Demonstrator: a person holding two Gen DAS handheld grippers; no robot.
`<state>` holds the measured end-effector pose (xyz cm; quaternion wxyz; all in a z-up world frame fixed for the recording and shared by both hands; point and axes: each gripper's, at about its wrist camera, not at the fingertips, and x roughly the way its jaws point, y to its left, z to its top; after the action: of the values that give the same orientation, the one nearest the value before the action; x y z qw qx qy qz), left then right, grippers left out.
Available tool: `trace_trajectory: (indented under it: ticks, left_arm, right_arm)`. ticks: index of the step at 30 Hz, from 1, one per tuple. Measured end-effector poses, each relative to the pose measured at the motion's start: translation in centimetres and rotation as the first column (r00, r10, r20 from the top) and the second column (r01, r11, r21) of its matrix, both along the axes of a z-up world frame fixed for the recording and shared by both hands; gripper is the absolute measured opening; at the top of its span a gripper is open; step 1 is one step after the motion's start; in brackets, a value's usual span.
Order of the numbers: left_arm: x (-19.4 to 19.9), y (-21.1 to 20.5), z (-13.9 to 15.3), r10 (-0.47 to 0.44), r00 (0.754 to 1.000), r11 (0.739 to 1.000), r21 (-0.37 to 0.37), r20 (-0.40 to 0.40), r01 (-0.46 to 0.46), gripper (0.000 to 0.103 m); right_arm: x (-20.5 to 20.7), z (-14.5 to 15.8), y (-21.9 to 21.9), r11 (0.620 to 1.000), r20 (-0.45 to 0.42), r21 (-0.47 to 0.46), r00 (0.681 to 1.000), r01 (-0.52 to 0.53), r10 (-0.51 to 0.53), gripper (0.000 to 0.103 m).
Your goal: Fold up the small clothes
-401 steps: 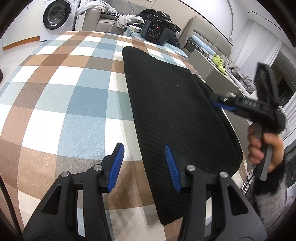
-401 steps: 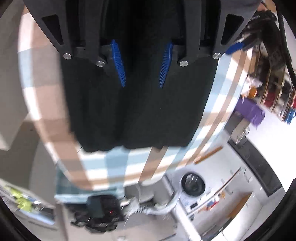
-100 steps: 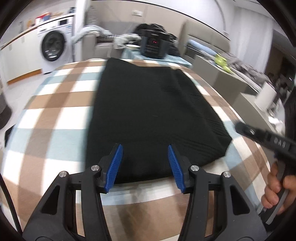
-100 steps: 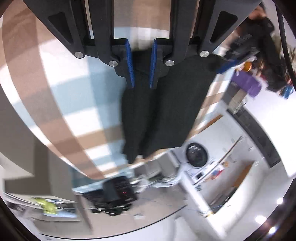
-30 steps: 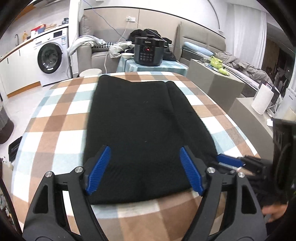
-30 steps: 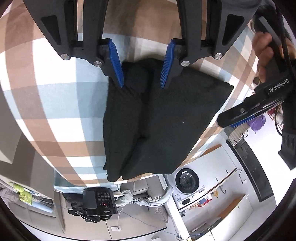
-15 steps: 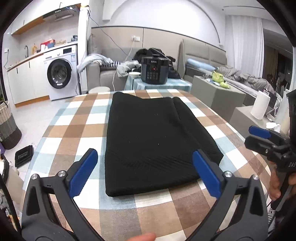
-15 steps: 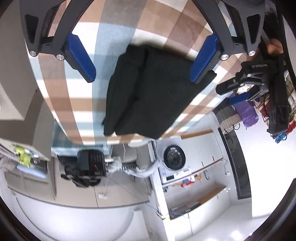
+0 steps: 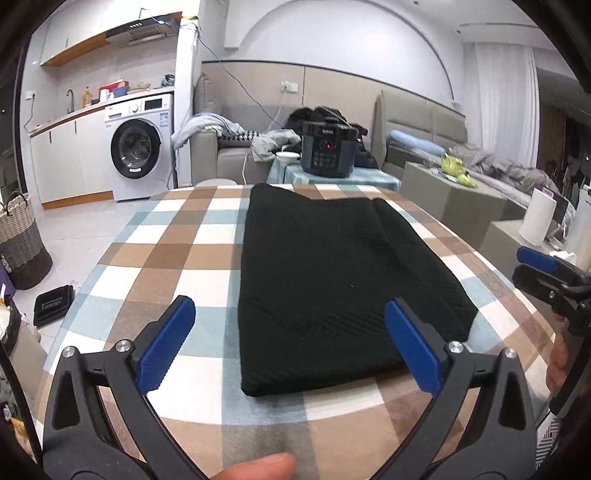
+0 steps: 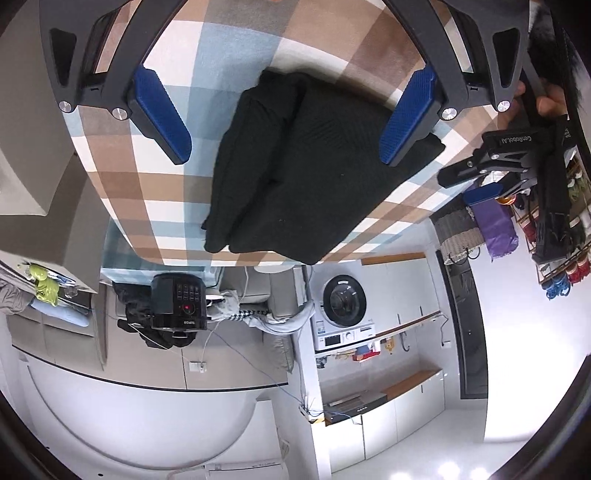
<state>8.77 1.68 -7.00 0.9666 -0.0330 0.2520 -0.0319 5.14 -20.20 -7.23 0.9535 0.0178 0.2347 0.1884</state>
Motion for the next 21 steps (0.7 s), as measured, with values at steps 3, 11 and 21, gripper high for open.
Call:
trace_trajectory:
  ticks: [3, 11, 21]
  left_arm:
    - [0.3, 0.6, -0.5, 0.002, 1.000, 1.000, -0.016, 0.009, -0.002, 0.102]
    - [0.4, 0.7, -1.1, -0.003, 0.999, 1.000, -0.002, 0.033, 0.003, 0.102]
    - [0.3, 0.7, -1.0, -0.004, 0.999, 1.000, -0.009, 0.044, 0.005, 0.102]
  right_arm:
    - [0.1, -0.2, -0.5, 1.000, 0.001, 0.013, 1.000, 0.003, -0.003, 0.103]
    - [-0.3, -0.6, -1.2, 0.999, 0.050, 0.042, 0.999, -0.005, 0.003, 0.103]
    - [-0.3, -1.2, -1.3, 0.999, 0.082, 0.036, 0.997, 0.004, -0.007, 0.103]
